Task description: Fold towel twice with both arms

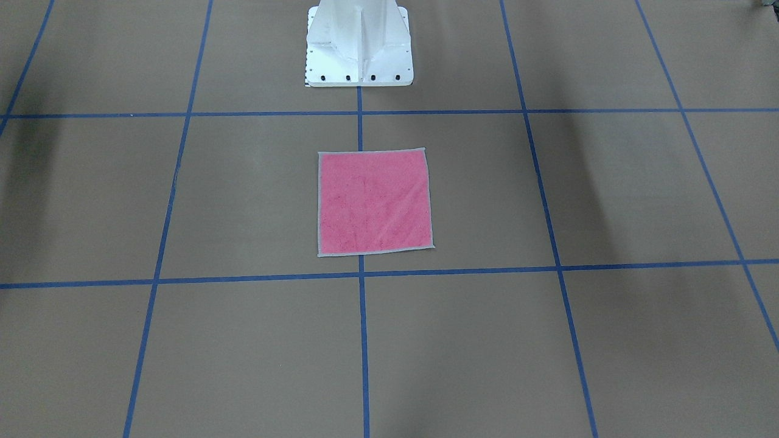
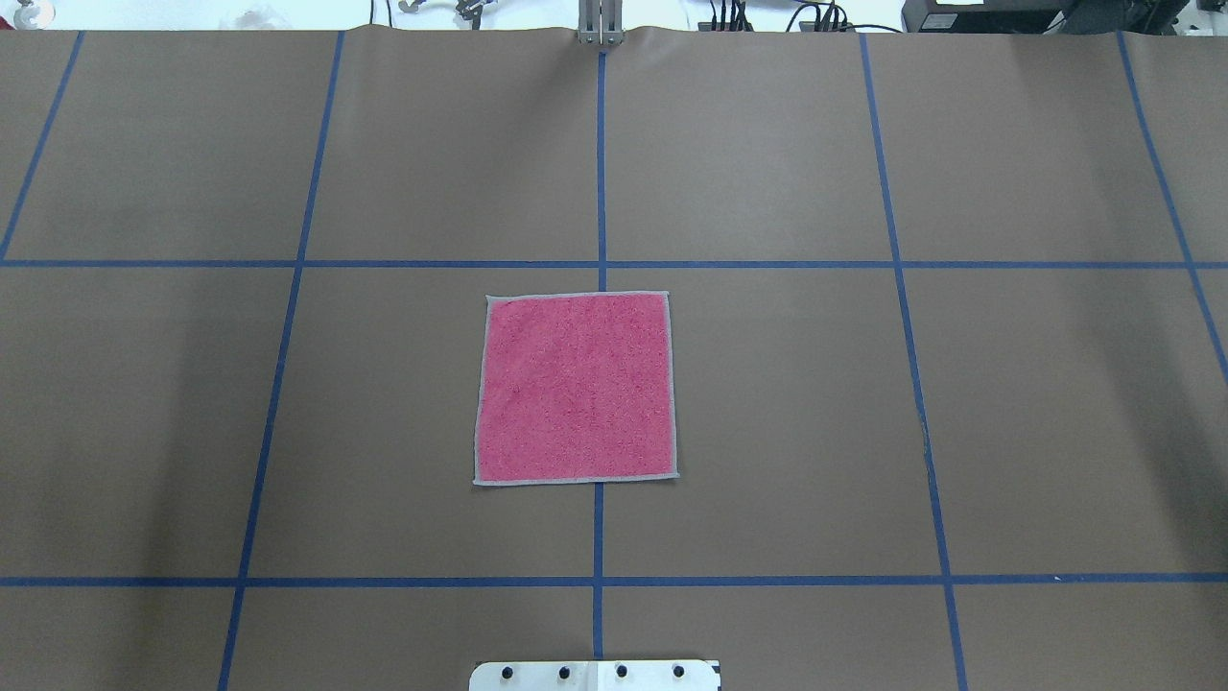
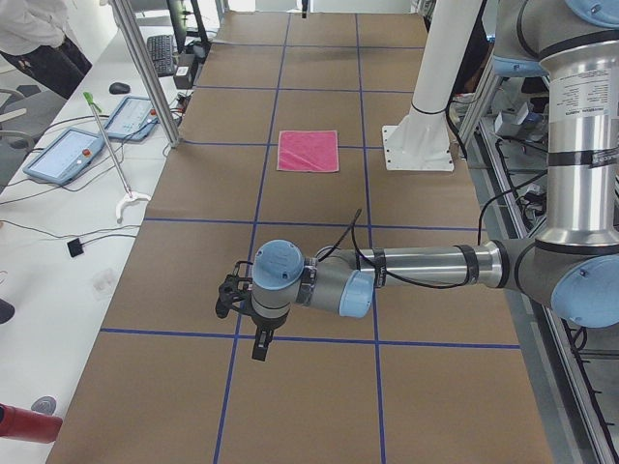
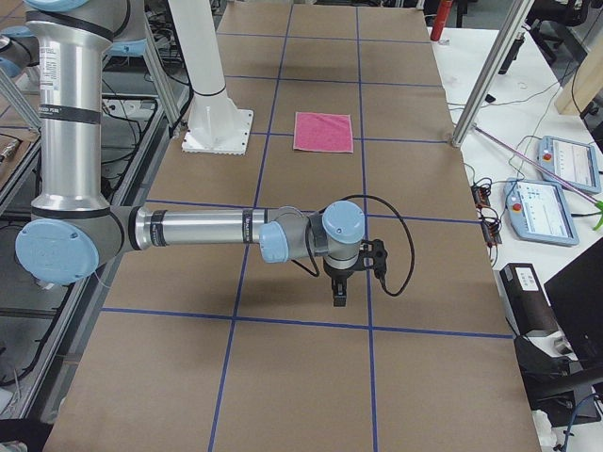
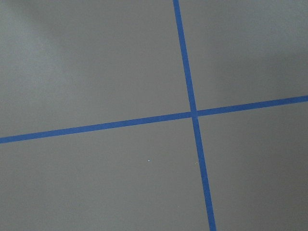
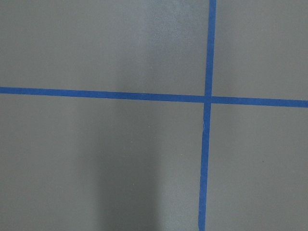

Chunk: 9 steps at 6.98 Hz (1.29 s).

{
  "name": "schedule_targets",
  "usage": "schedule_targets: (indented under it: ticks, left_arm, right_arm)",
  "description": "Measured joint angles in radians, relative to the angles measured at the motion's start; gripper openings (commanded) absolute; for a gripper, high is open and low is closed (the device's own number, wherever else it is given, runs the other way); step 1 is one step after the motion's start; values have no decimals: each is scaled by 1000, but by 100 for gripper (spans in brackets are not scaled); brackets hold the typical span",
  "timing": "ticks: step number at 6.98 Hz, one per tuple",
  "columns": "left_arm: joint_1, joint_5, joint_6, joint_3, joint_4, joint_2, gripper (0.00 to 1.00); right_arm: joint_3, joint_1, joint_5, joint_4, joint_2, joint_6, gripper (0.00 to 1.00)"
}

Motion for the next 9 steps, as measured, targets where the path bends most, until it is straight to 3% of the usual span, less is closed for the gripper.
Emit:
schedule_targets:
  ticks: [3, 6, 9]
  left_arm:
    - [1, 1, 1, 5, 0, 2, 100]
    - [2, -1, 0, 6, 0, 4, 100]
    - [2, -1, 0, 7, 0, 4, 100]
  right_arm:
    - [14, -2, -25, -5, -1, -7, 100]
    - [23, -11, -109, -6, -1, -26, 100]
    - [22, -7, -117, -1, -8, -29, 100]
